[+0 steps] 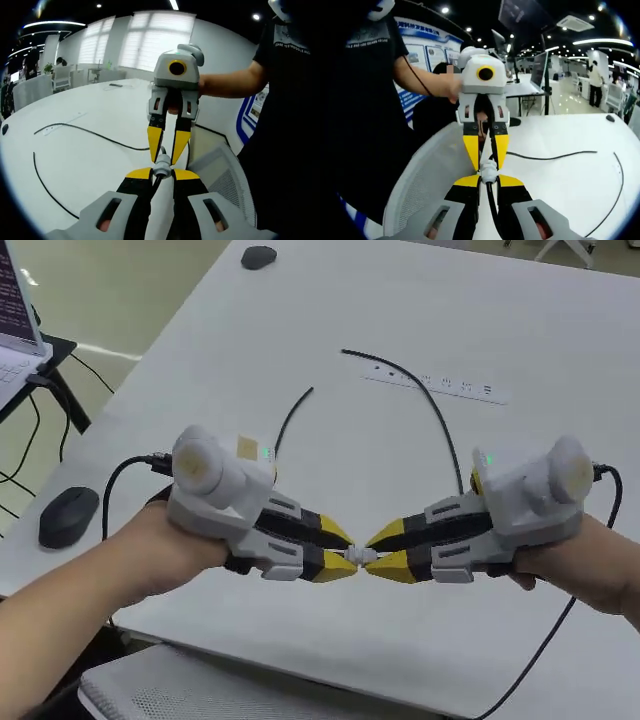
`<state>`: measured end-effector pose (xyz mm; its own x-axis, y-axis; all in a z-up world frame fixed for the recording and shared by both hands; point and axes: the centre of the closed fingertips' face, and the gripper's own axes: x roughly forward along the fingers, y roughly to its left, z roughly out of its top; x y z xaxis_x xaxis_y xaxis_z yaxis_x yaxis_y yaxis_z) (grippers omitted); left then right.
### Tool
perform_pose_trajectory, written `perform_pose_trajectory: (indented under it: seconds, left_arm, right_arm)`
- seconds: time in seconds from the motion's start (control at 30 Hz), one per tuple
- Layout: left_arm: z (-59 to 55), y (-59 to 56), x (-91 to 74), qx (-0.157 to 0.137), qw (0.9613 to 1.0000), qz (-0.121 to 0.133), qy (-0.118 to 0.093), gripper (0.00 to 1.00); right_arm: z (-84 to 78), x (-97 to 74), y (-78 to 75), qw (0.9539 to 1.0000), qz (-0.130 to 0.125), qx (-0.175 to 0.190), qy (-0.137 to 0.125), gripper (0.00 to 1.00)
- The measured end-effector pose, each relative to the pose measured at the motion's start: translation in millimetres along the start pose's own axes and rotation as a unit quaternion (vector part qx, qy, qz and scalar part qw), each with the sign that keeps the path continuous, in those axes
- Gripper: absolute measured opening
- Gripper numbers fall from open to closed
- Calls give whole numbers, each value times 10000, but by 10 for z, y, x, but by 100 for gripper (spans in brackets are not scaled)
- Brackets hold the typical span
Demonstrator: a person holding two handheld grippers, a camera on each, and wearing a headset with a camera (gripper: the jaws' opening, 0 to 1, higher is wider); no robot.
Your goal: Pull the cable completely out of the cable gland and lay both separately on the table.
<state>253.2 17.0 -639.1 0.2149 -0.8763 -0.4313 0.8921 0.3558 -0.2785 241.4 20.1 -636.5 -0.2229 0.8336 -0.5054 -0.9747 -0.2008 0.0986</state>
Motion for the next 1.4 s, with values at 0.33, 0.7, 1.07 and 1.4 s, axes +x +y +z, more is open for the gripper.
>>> perform_pose_trajectory:
  seconds: [0.33,0.7,1.07,1.4]
  left_arm:
    - [0,-25,-8,-261,9996,-27,-44,15]
    - [42,-48,12,-29,10000,4,-70,15]
    - [39,-44,3,301,9995,77,-38,15]
    - [26,-4,15,496,9987,120,-34,15]
  right_arm:
    - [-47,15,-10,9858,-917,-1346,407,8]
    - [-48,-31,-56,9892,-1053,-995,235,8]
    - [23,-114,-115,9893,-507,1241,-574,21]
    - [33,-99,-49,9525,852,2809,-812,16]
